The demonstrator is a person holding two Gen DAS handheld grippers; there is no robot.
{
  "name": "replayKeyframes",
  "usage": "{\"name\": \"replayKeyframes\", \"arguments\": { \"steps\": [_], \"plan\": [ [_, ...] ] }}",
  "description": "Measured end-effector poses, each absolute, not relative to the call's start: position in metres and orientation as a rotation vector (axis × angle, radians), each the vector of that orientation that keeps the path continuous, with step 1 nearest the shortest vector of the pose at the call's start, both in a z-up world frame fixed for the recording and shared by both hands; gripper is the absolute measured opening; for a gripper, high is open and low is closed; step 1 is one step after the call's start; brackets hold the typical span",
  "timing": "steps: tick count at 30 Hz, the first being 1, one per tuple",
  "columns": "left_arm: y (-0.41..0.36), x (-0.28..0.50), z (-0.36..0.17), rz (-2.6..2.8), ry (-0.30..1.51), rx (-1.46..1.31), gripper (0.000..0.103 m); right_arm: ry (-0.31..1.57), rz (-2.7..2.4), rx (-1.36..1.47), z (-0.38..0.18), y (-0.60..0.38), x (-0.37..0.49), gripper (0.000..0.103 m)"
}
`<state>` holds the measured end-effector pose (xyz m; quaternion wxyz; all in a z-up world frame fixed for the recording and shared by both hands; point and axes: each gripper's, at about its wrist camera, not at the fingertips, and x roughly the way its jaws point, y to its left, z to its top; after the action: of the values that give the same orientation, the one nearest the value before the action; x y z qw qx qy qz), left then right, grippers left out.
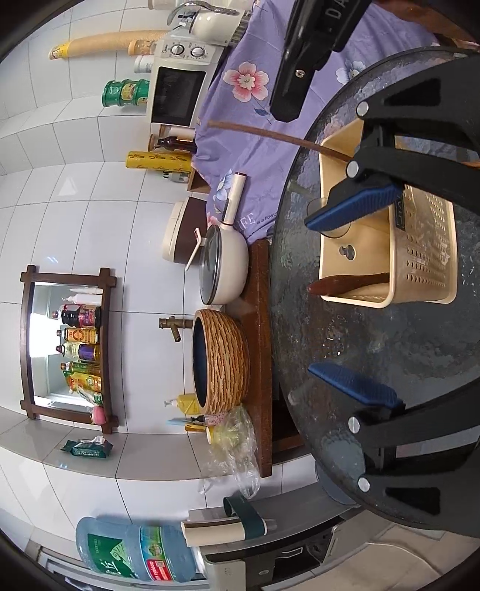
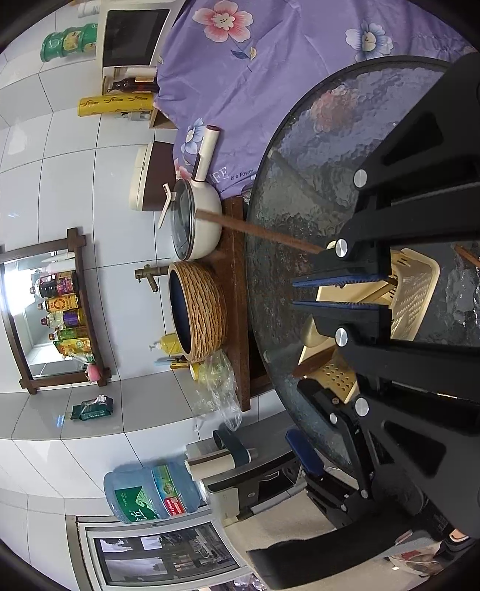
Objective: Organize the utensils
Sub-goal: 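Lower the metal spoon and chopstick into the caddy and open both tools, then move the left tool to a wooden chopstick while the right tool reaches another wooden chopstick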
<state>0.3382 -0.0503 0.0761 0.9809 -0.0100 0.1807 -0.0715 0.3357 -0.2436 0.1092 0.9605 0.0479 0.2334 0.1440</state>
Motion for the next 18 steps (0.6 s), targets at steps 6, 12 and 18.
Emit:
{"name": "replayKeyframes", "arguments": {
  "steps": [6,12,18],
  "plan": [
    [-0.035,0.317,0.073,-0.132,0.376,-0.043,0.086,0.495,0.256,0.116,0.097,-0.257,0.317,0.049],
    [-0.019,0.293,0.058,-0.152,0.453,-0.062,0.096,0.598,0.246,0.142,0.064,-0.269,0.296,0.055],
    [-0.005,0.271,0.029,-0.132,0.556,-0.032,0.096,0.696,0.236,0.125,0.023,-0.273,0.269,0.057]
  ]
}}
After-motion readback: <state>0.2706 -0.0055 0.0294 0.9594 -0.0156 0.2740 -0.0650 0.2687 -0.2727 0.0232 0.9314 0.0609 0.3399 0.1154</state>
